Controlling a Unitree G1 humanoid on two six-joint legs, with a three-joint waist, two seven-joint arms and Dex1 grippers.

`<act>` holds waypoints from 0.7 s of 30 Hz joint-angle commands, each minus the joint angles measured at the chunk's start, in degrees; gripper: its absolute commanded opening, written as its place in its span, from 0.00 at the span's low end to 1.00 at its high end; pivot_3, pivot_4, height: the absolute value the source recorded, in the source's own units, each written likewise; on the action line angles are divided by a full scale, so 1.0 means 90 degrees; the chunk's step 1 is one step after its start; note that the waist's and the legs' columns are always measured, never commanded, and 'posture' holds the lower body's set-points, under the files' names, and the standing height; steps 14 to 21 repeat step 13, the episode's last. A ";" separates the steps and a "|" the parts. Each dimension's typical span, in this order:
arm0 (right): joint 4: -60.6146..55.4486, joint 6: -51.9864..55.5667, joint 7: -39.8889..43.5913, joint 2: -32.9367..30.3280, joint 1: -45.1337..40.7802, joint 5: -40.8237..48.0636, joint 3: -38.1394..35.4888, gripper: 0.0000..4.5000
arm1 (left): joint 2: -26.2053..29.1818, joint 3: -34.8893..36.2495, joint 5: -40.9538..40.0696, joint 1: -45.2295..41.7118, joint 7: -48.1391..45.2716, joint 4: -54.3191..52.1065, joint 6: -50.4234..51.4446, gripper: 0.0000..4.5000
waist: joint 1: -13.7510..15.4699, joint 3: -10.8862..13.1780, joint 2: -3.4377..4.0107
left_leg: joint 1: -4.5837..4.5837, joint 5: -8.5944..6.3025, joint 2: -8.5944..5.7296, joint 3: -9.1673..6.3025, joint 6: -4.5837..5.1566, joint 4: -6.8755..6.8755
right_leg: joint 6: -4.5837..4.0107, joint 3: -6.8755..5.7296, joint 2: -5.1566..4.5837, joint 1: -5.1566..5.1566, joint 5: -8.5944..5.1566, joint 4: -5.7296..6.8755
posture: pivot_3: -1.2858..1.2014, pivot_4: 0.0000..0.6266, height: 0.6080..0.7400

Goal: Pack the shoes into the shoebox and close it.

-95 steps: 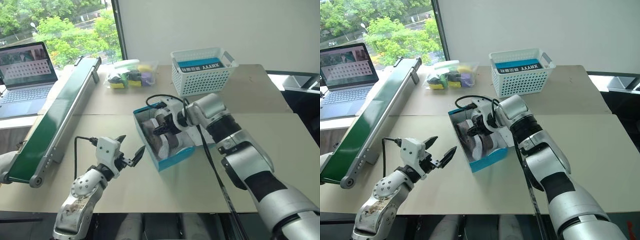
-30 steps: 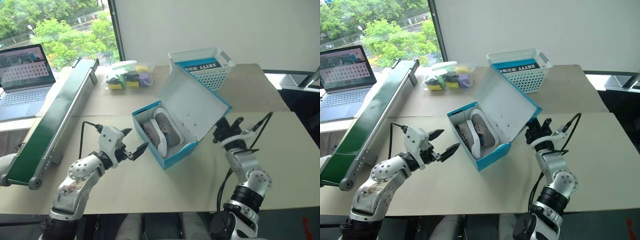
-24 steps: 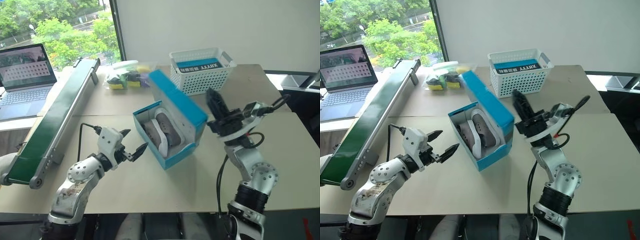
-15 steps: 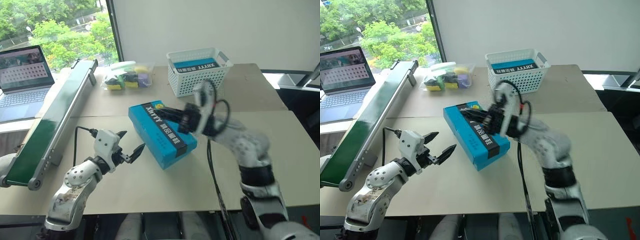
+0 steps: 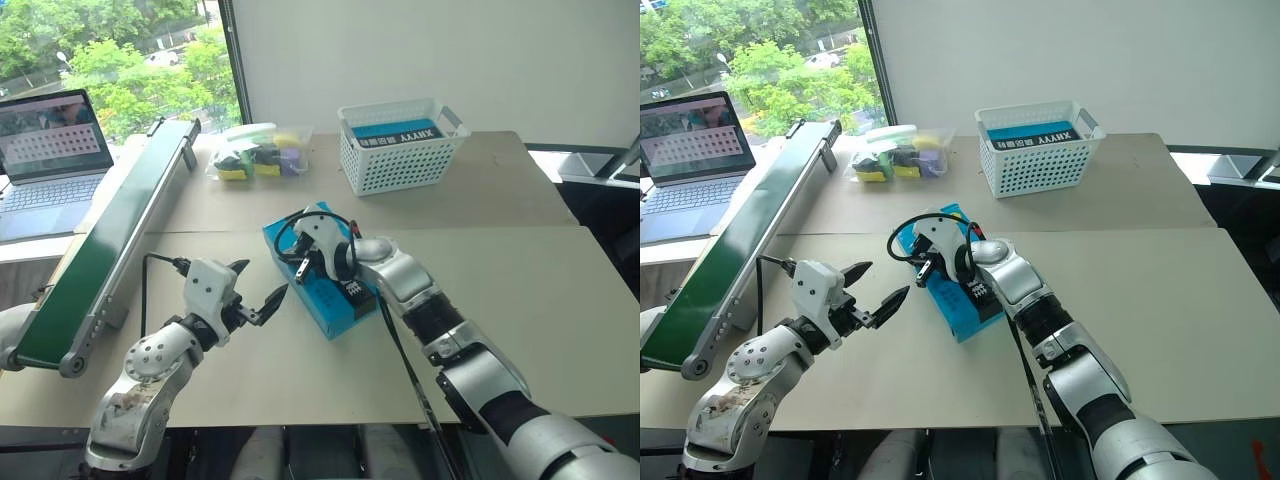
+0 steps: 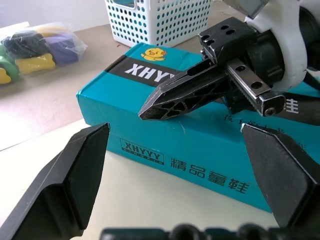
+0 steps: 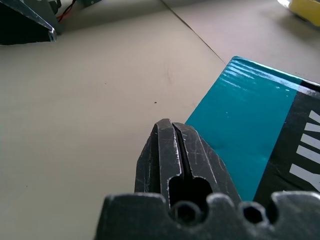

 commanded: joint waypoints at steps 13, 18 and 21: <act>-0.1466 0.1447 -0.1553 -0.0566 0.0338 0.1389 -0.3546 0.01 | -0.0447 0.0496 -0.0068 0.0037 0.0516 -0.0174 -0.0180 1.00 | 0.0067 0.0002 -0.0002 | -0.0051 0.0000 -0.0010 -0.0001 0.0000 0.0005 | -0.0013 0.0000 -0.0011 -0.0037 0.0010 -0.0004 | 0.52 0.24 0.91; -0.1466 0.1447 -0.1553 -0.0566 0.0338 0.1389 -0.3546 0.01 | -0.0447 0.0496 -0.0068 0.0037 0.0516 -0.0174 -0.0180 1.00 | 0.0067 0.0002 -0.0002 | -0.0051 0.0000 -0.0010 -0.0001 0.0000 0.0005 | -0.0013 0.0000 -0.0011 -0.0037 0.0010 -0.0004 | 0.52 0.24 0.91; -0.1466 0.1447 -0.1553 -0.0566 0.0338 0.1389 -0.3546 0.01 | -0.0447 0.0496 -0.0068 0.0037 0.0516 -0.0174 -0.0180 1.00 | 0.0067 0.0002 -0.0002 | -0.0051 0.0000 -0.0010 -0.0001 0.0000 0.0005 | -0.0013 0.0000 -0.0011 -0.0037 0.0010 -0.0004 | 0.52 0.24 0.91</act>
